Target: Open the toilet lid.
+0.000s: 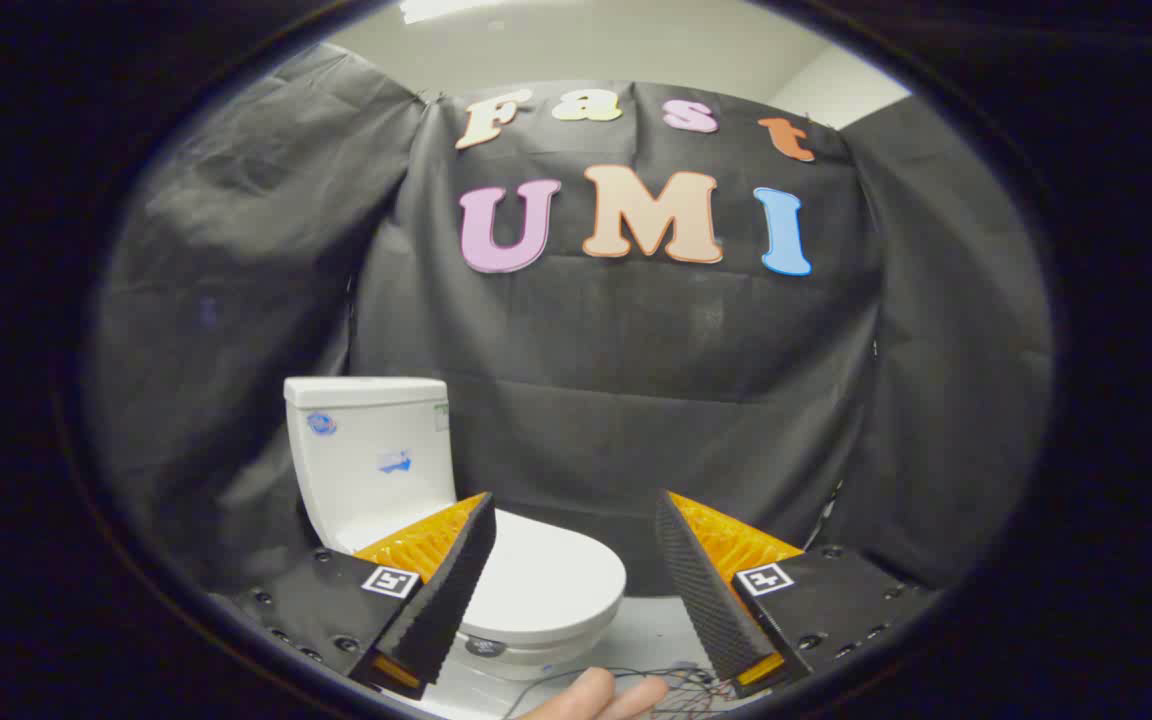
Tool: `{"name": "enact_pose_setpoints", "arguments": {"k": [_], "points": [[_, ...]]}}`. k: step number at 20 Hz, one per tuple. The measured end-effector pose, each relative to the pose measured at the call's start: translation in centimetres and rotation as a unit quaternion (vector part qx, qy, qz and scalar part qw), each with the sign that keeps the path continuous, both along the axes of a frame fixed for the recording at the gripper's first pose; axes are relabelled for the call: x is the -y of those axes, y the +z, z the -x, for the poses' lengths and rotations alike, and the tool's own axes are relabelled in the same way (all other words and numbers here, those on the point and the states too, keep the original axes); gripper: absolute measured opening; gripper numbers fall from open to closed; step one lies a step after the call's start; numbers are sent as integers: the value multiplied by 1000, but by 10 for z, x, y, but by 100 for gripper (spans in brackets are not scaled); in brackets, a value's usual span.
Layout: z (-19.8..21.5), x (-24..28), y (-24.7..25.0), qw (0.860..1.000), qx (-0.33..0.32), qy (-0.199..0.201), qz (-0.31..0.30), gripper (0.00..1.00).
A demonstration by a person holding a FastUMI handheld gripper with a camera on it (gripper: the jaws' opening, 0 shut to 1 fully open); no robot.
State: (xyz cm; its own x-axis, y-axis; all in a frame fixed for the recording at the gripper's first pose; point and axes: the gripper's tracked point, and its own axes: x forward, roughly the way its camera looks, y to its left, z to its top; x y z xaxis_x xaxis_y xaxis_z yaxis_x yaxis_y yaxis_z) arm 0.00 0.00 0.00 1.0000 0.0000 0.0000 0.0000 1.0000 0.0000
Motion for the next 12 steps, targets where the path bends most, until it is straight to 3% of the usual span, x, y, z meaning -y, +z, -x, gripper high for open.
{"name": "enact_pose_setpoints", "arguments": {"k": [2,6,10,12], "points": [[-4,-3,-1,1000,-8,6,27,99],[-13,-9,5,1000,2,14,21,98],[-31,-40,-2,998,21,56,-28,98],[-33,-43,-12,997,15,57,-50,98]]}}
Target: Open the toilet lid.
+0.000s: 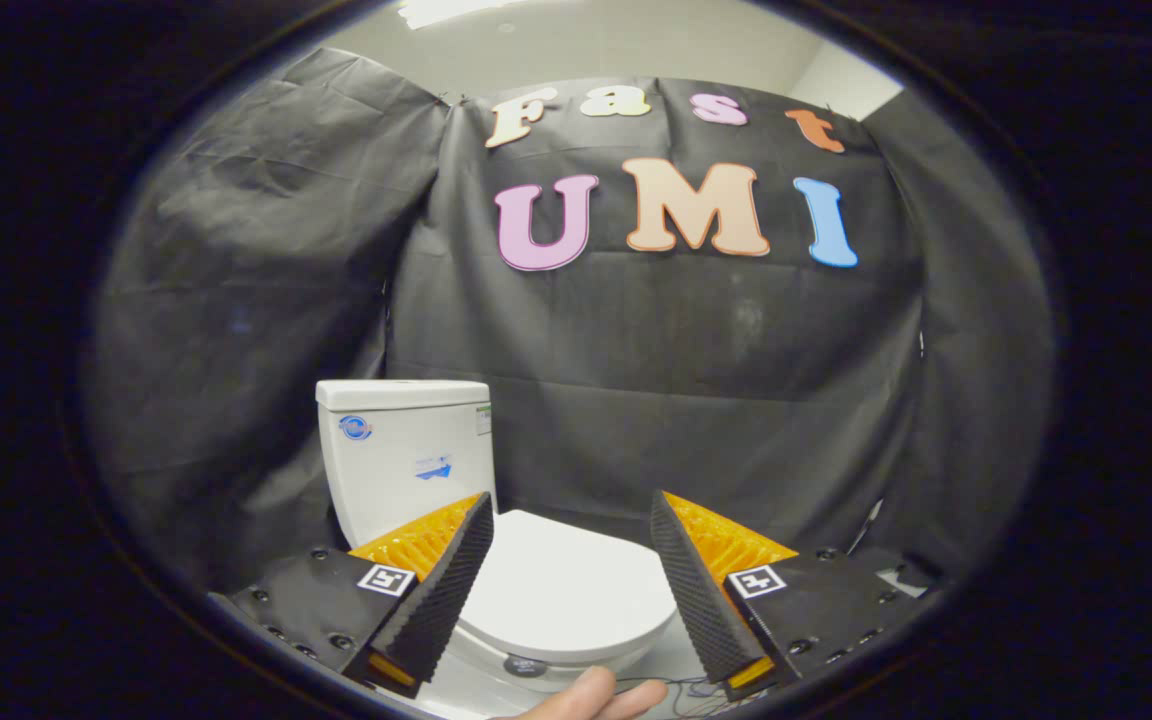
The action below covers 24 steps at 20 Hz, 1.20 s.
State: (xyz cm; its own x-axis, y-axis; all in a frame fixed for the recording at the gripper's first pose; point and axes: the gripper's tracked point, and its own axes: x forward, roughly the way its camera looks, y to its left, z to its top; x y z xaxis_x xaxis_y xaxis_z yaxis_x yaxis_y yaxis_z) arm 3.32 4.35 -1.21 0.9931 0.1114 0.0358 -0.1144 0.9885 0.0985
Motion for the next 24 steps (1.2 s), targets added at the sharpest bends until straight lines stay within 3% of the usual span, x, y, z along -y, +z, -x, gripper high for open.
{"name": "enact_pose_setpoints", "arguments": {"k": [6,14,20,24], "points": [[2,21,-9,996,10,-62,-62,97],[-10,9,-50,988,-23,-82,-127,98],[-13,-1,-77,973,-36,-94,-208,99],[-10,9,-94,950,-32,-111,-290,98]]}}
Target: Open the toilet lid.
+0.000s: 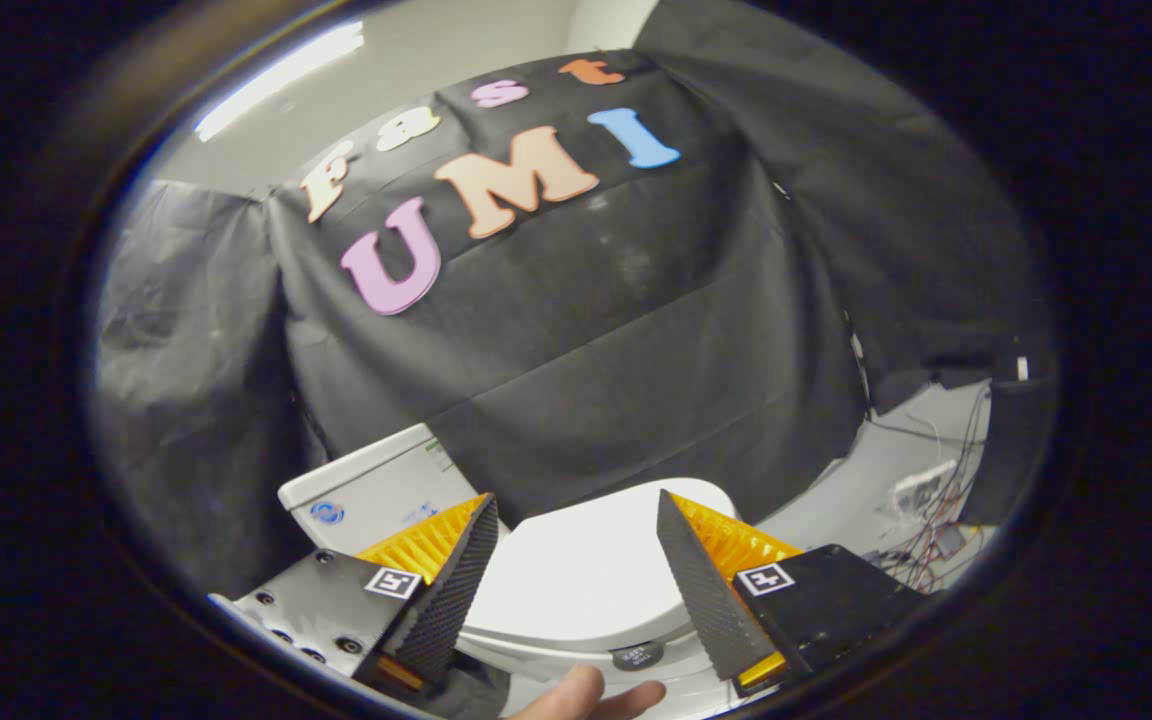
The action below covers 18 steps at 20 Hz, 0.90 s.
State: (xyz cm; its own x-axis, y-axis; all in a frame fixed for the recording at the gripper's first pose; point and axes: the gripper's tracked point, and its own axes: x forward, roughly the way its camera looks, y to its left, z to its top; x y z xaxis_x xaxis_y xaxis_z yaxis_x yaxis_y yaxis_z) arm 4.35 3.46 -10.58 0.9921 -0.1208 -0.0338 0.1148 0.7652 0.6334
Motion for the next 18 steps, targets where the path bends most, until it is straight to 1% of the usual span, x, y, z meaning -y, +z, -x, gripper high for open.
{"name": "enact_pose_setpoints", "arguments": {"k": [3,5,7,10,13,15,18], "points": [[3,3,-23,998,-11,-11,-59,98],[6,2,-43,995,-26,-10,-99,98],[7,0,-64,989,-48,-14,-139,98],[11,-4,-81,979,-52,-14,-197,96],[15,-10,-101,971,-68,-17,-228,96],[16,-16,-113,967,-82,-8,-241,96],[22,-33,-141,960,-122,4,-251,96]]}}
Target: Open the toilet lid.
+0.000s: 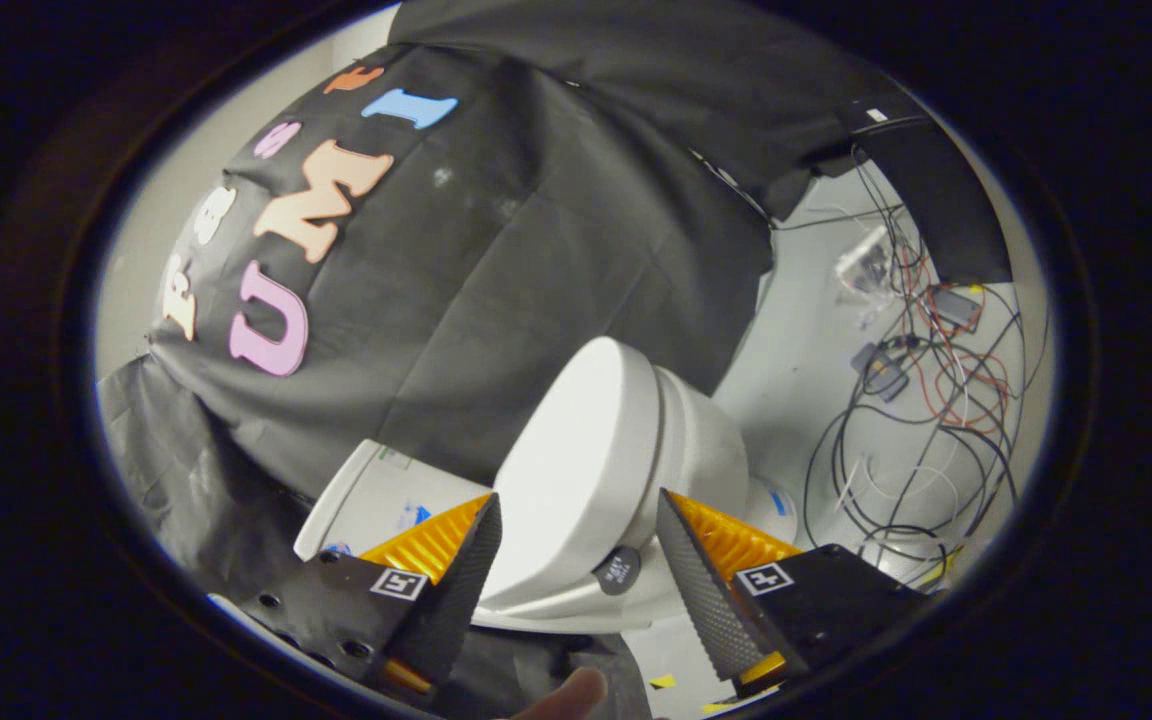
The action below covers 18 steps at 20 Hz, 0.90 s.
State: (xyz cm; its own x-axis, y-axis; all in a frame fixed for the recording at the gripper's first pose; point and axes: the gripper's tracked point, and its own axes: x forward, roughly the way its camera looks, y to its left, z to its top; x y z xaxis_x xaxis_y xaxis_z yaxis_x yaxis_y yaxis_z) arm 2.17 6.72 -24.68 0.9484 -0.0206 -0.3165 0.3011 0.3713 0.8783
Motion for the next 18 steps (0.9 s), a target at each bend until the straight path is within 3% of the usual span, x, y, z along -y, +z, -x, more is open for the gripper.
{"name": "enact_pose_setpoints", "arguments": {"k": [10,12,14,17,18], "points": [[-14,-42,-62,987,-21,7,-160,95],[-17,-53,-79,982,-52,26,-180,80],[-24,-55,-72,981,-38,20,-190,65],[-33,-66,-66,978,-24,38,-202,65],[-32,-64,-65,977,-24,37,-208,58]]}}
